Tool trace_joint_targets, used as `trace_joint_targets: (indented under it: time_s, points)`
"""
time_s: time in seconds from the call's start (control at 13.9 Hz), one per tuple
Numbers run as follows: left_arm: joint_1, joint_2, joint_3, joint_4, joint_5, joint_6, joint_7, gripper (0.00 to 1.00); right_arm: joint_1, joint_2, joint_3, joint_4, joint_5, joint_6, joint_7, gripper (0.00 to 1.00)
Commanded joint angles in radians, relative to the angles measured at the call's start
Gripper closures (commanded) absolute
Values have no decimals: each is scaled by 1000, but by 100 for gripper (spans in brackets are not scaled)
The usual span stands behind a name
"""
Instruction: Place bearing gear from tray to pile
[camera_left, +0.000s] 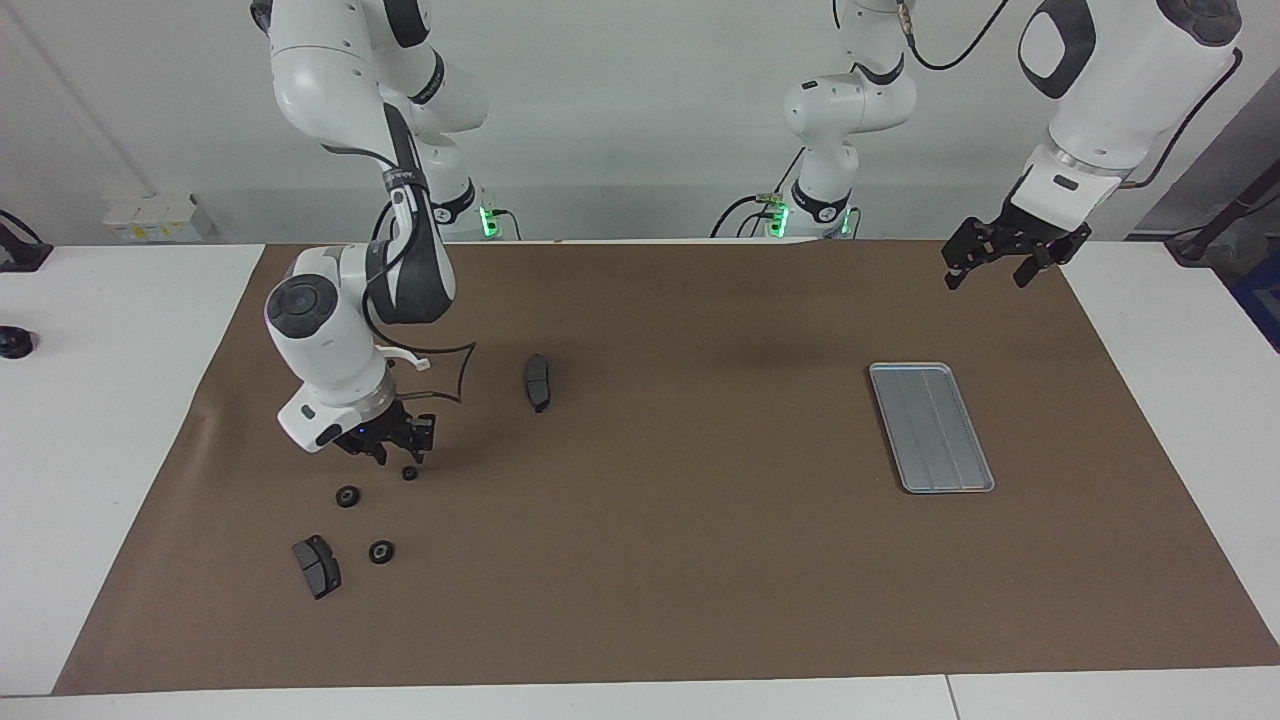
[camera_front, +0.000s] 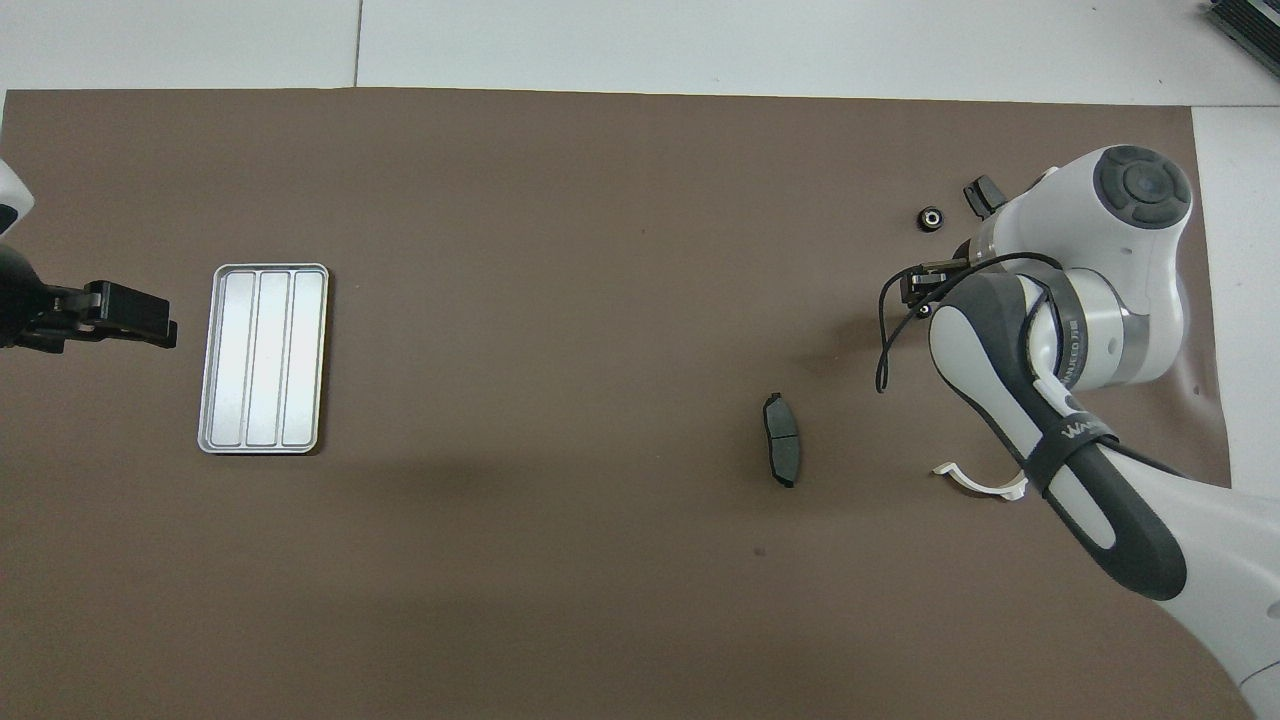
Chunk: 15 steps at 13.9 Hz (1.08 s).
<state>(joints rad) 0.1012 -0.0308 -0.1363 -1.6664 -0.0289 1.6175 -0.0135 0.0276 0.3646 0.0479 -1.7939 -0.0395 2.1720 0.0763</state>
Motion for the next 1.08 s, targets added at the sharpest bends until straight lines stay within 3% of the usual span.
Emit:
trace_joint_targets:
  time_s: [0.0,0.22,0.5,0.65,1.01]
  points:
    - [9,-34,0,-38,-13,18,10,0,-6,-53,3,7,18,-47,10,25]
    - [9,-34,-2,-38,-13,18,10,0,-11,-111,3,82,18,-214,10,24]
    - [9,-34,0,-38,-13,18,10,0,-18,-258,1,87,20,-388,10,15]
    - [9,-34,-2,-38,-13,18,10,0,-34,-326,-3,87,20,-470,8,0]
    - [9,-34,0,-38,-13,18,10,0,-54,-383,-7,87,50,-532,2,0]
